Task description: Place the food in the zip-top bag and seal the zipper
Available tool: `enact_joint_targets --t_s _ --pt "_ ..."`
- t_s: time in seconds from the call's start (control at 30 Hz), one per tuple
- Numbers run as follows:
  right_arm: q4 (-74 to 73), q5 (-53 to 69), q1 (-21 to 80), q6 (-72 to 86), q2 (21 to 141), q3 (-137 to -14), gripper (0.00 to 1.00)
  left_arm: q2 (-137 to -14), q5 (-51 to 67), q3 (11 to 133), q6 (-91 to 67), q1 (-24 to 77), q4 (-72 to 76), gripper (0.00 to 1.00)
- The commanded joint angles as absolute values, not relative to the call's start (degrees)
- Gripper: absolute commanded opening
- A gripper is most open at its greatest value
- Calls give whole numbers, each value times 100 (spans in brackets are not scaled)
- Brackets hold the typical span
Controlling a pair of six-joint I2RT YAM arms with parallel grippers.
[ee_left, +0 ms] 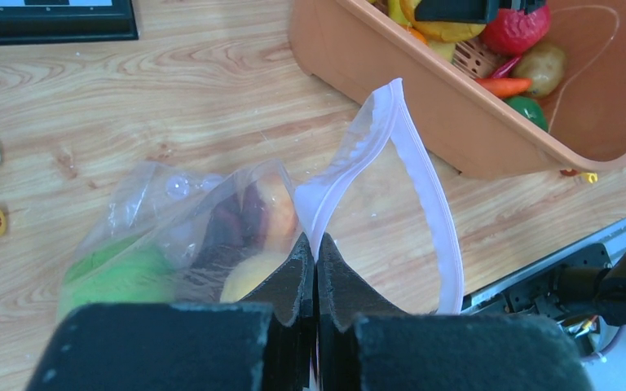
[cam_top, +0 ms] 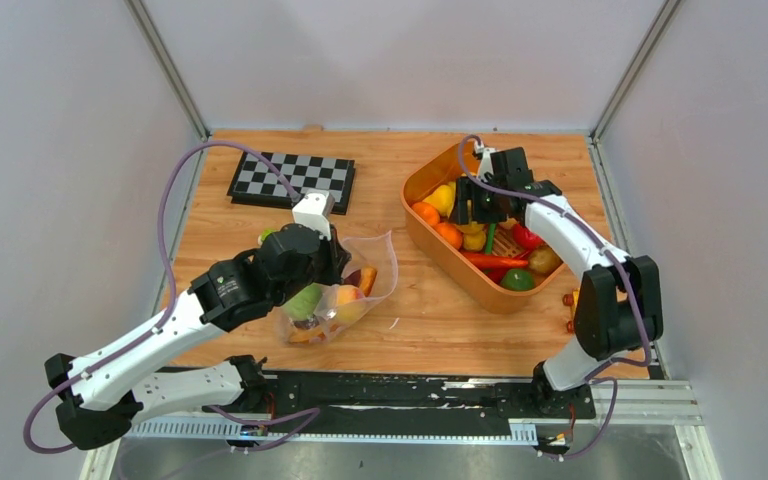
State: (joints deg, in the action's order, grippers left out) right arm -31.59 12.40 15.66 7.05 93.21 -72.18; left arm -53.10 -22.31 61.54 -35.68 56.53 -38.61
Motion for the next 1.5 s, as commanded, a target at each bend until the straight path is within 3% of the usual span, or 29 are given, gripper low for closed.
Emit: enact_joint_targets --t_s 0.0,0.4,0.83,1.03,1.23,1.47 --pt "-2794 1302 1582 997 8794 -6750 32 -5233 -2167 6107 -3613 5643 -3565 3" --pt "-2227 1402 1582 1846 6823 -5823 25 -5191 -2219 6043 -3607 5643 -3511 3" --pt "-833 3680 1679 3319 5527 -4996 28 -5179 -2269 6046 -3561 5641 -3418 3" --pt "-399 4433 2290 3392 5440 -4931 30 -5233 -2263 6072 -3547 5638 -3358 3" --pt "-820 4277 3646 2570 5810 -5514 31 -5290 -2183 6080 -3555 5643 -3344 3" --pt "-1507 2995 4515 1925 6273 -6185 33 -5232 -2094 6082 -3543 5638 -3351 3"
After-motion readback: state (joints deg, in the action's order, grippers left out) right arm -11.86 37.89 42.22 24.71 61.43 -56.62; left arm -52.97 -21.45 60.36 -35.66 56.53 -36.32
